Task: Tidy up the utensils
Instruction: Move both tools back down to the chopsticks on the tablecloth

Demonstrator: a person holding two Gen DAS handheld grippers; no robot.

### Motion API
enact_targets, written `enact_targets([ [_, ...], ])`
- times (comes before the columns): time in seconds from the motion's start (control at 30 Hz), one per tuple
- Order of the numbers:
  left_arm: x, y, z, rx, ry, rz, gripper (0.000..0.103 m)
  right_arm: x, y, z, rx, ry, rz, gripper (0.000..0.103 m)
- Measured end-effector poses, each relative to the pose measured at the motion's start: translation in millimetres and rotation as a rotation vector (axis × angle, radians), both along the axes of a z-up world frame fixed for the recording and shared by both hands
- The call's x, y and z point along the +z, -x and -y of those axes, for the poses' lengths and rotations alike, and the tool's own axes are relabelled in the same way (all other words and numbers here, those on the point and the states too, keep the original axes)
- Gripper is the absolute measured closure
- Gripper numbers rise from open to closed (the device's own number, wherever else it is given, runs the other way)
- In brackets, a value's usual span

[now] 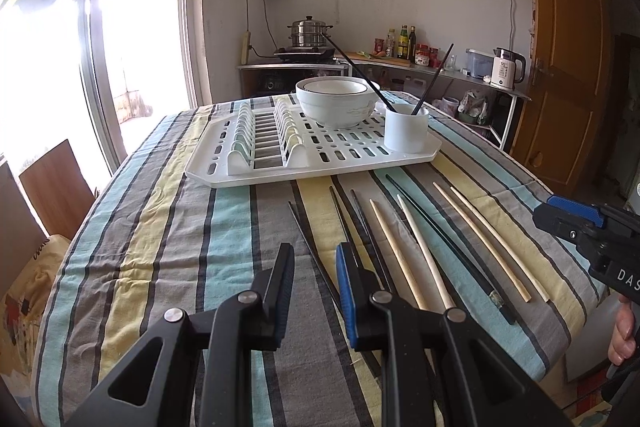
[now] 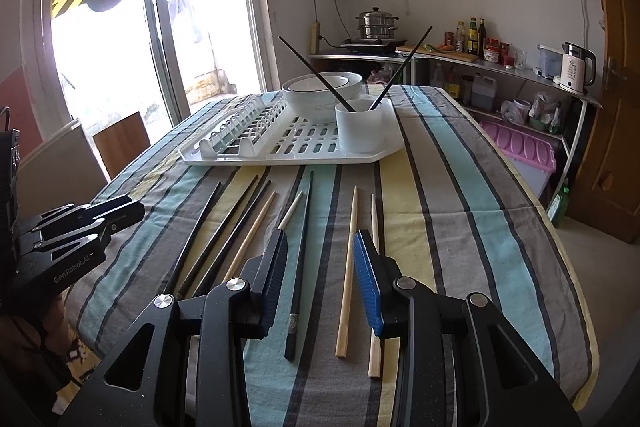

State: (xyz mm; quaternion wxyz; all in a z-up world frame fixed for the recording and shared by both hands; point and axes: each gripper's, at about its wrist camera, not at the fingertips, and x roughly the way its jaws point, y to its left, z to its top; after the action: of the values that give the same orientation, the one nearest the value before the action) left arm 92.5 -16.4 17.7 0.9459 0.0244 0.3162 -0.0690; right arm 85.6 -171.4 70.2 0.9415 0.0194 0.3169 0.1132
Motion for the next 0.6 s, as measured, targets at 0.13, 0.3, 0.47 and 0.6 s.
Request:
enact_targets([
  [0.13,-10,-20,3,0.000,-0.017,-0.041,0.082,-5,-16,-7,0.020,0.016,-0.022,0.067],
  [0.3,-21,-47,3,0.001,-0.020,-0.095,0.082,-11,-45,-18,0.057,0.041,-0.063,0.067],
  [0.47,-31,-74,0,0.013,-0.009,-0.156,0.082,-22,-83,-26,0.083,0.069,-0.131,0.073],
  [0.6,-39,-93,-2,0.021,-0.004,-0.202,0.082,-37,-109,-33,0.099,0.094,-0.201,0.079],
])
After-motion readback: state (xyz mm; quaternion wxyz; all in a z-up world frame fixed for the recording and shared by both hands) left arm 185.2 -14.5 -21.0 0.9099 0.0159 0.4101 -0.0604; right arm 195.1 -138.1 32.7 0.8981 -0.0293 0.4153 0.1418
